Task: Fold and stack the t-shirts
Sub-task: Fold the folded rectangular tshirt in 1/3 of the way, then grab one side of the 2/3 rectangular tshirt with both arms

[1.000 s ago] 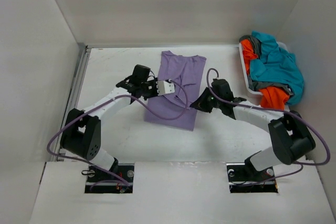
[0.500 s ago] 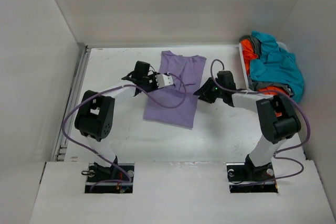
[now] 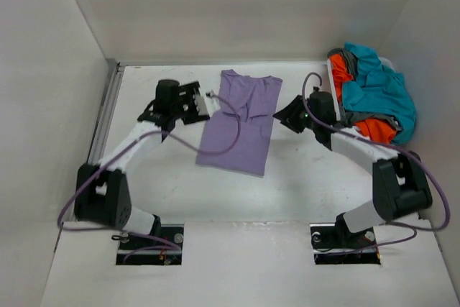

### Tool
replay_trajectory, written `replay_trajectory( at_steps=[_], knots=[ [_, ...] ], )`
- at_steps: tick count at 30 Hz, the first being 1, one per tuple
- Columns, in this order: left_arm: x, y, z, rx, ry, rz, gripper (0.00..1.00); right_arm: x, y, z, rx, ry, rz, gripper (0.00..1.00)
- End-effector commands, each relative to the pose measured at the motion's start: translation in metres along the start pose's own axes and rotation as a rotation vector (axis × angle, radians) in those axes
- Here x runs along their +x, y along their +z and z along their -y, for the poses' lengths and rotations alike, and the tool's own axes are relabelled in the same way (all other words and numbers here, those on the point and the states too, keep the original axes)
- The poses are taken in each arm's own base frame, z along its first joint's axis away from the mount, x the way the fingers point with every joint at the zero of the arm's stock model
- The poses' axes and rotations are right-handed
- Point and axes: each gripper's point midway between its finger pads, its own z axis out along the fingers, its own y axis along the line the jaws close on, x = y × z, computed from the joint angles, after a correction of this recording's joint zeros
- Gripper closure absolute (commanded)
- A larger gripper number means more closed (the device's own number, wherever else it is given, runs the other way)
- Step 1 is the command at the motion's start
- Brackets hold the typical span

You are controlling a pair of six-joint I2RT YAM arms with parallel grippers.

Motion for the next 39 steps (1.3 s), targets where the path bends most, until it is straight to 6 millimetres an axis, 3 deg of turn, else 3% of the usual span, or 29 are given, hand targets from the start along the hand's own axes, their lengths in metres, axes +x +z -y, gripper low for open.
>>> replay_trajectory(
  at_steps=[1,4,6,8,19,27,29,34,37,39],
  knots=[
    [-0.001,-0.042,0.107,0.313,0.224,0.055,0.29,0.045,-0.029,0.015,0.088,-0.068,-0.034,0.48],
    [0.027,-0.063,0.174,0.447,0.31,-0.001,0.29,0.086,-0.047,0.026,0.124,-0.078,-0.07,0.43],
    [0.038,-0.068,0.199,0.486,0.331,-0.025,0.29,0.106,-0.054,0.03,0.124,-0.048,-0.09,0.42],
    [0.041,-0.068,0.21,0.495,0.336,-0.03,0.29,0.125,-0.058,0.034,0.12,-0.021,-0.112,0.42],
    [0.046,-0.041,0.216,0.457,0.279,-0.096,0.31,0.18,-0.051,0.048,0.152,-0.002,-0.189,0.4],
    [0.057,-0.03,0.223,0.47,0.241,-0.153,0.58,0.2,-0.033,0.071,0.238,0.007,-0.241,0.42],
    [0.054,-0.03,0.224,0.471,0.23,-0.148,0.64,0.203,-0.029,0.074,0.244,0.015,-0.247,0.5],
    [0.047,-0.031,0.228,0.473,0.205,-0.14,0.89,0.205,-0.027,0.07,0.227,0.034,-0.258,0.87],
    [0.041,-0.038,0.229,0.477,0.179,-0.134,0.99,0.205,-0.032,0.062,0.203,0.033,-0.26,0.96],
    [0.039,-0.048,0.232,0.498,0.175,-0.141,1.0,0.209,-0.039,0.054,0.176,0.025,-0.274,0.98]
  ],
)
